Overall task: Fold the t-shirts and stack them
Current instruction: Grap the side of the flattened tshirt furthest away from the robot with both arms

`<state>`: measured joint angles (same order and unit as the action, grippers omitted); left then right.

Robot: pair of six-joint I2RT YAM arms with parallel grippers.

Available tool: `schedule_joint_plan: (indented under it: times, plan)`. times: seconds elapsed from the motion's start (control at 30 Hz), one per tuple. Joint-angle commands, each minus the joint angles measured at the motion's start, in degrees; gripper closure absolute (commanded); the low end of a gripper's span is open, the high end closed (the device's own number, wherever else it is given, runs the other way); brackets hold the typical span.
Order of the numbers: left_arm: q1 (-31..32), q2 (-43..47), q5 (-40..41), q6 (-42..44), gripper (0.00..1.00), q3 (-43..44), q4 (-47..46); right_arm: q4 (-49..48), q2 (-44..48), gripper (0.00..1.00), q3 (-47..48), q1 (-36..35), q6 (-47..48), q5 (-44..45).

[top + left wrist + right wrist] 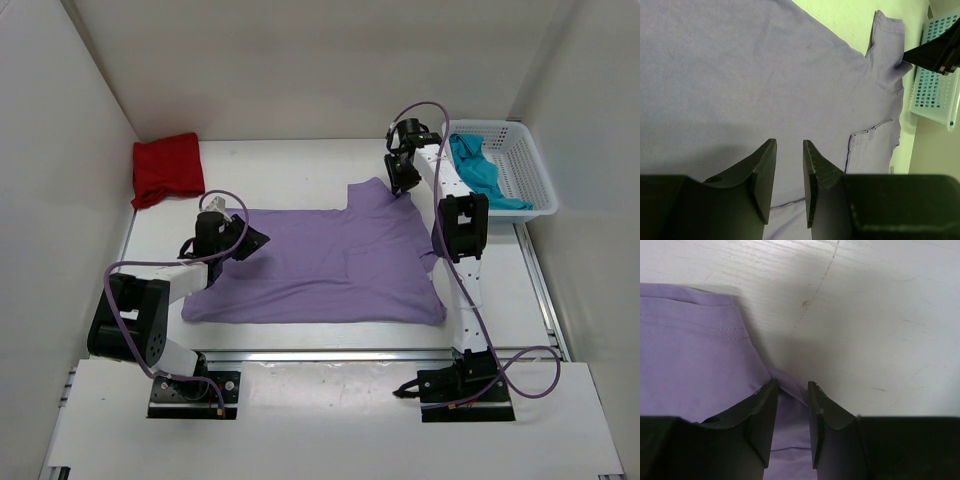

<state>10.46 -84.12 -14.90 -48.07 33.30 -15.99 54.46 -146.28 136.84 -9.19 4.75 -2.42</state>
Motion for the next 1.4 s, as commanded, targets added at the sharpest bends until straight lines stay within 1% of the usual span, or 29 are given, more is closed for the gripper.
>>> schedule_joint_plan:
  times: [0.0, 0.03, 0.13, 0.2, 0.3, 0.43, 0.53, 0.57, 0.67, 0.8, 0.9, 0.97, 1.0, 1.03, 1.07, 1.13, 1.23, 1.27, 1.3, 1.33, 1.37]
  plan:
    - [-0.4, -0.1, -1.1, 0.1, 0.61, -0.8, -1.8, 0.4, -1.4, 0.72, 1.8, 0.8, 0.3, -1.7]
    - [-0.3, -0.1, -1.1, -0.1, 0.62, -0.4, -1.7, 0.2, -1.9, 0.73, 2.2, 1.1, 0.2, -1.7]
    - [-0.3, -0.5, -1.1, 0.0, 0.62, -0.3, -1.7, -0.1, -2.3, 0.91, 3.7, 1.8, -1.1, -2.0]
    - [-0.4, -0.3, -1.1, 0.3, 0.62, -0.3, -1.3, -0.9, -2.1, 1.00, 4.5, 2.6, -2.1, -2.1]
    - [-0.6, -0.4, -0.6, -0.2, 0.62, -0.3, -1.9, -1.7, -0.8, 0.99, 7.0, 3.3, -4.4, -4.7]
    - [-1.6, -0.3, -0.7, -1.1, 0.62, -0.9, -2.4, -3.4, 1.2, 1.00, 9.0, 3.5, -8.4, -4.0]
    - [-3.0, 0.4, -0.7, -2.0, 0.63, -1.7, -3.1, -4.9, 1.6, 1.00, 9.8, 4.7, -11.2, -5.0]
    - [-3.1, 0.7, -0.7, -2.1, 0.62, -2.2, -3.3, -5.0, 1.6, 1.00, 9.4, 5.1, -12.0, -5.9]
    - [-3.4, 1.1, 0.2, -2.8, 0.62, -2.4, -3.3, -2.4, 0.4, 0.98, 9.4, 6.7, -14.3, -5.4]
    - [-6.1, 0.9, -0.1, -6.0, 0.62, -5.4, -5.9, 2.7, -1.8, 0.97, 8.6, 7.1, -14.7, -3.7]
    - [-7.8, 0.7, -0.6, -7.7, 0.61, -6.1, -7.3, 2.9, -1.7, 0.89, 9.2, 6.6, -14.6, -0.8]
    - [-8.6, 0.6, -0.4, -8.0, 0.61, -5.3, -6.8, 2.1, -0.9, 0.72, 9.6, 7.3, -14.9, -1.6]
    - [-8.6, 0.9, 0.0, -7.7, 0.60, -4.5, -6.2, 1.8, 0.6, 0.67, 9.6, 7.4, -15.1, -2.0]
    - [-8.2, 1.2, 0.1, -7.6, 0.60, -3.5, -5.9, 0.7, 1.6, 0.58, 9.9, 7.6, -15.1, -2.1]
    - [-7.3, 1.5, 1.5, -7.0, 0.60, -2.6, -5.3, -0.4, 2.7, 0.53, 9.9, 7.7, -14.7, -2.3]
    - [-4.8, 1.3, 4.1, -5.7, 0.60, -1.2, -4.1, -2.3, 3.7, 0.50, 8.5, 7.5, -13.9, -5.4]
    - [0.3, -0.6, 4.7, -3.5, 0.61, 1.6, -2.4, -2.3, 2.6, 0.57, 7.0, 6.7, -13.0, -9.5]
    - [2.4, -1.3, 4.5, -3.1, 0.61, 1.7, -2.6, -1.1, 1.3, 0.69, 7.3, 5.9, -13.0, -9.2]
    - [3.3, -2.0, 4.5, -2.5, 0.60, 1.9, -2.1, -0.2, 0.8, 0.78, 7.9, 5.2, -12.9, -9.4]
    - [5.3, -2.3, 5.5, -1.7, 0.62, 1.3, -1.8, 1.4, 0.8, 0.90, 7.7, 3.7, -12.6, -8.9]
    - [6.8, -1.9, 5.8, -1.8, 0.61, -0.4, -2.0, 1.9, 1.4, 0.97, 7.2, 2.4, -12.8, -8.3]
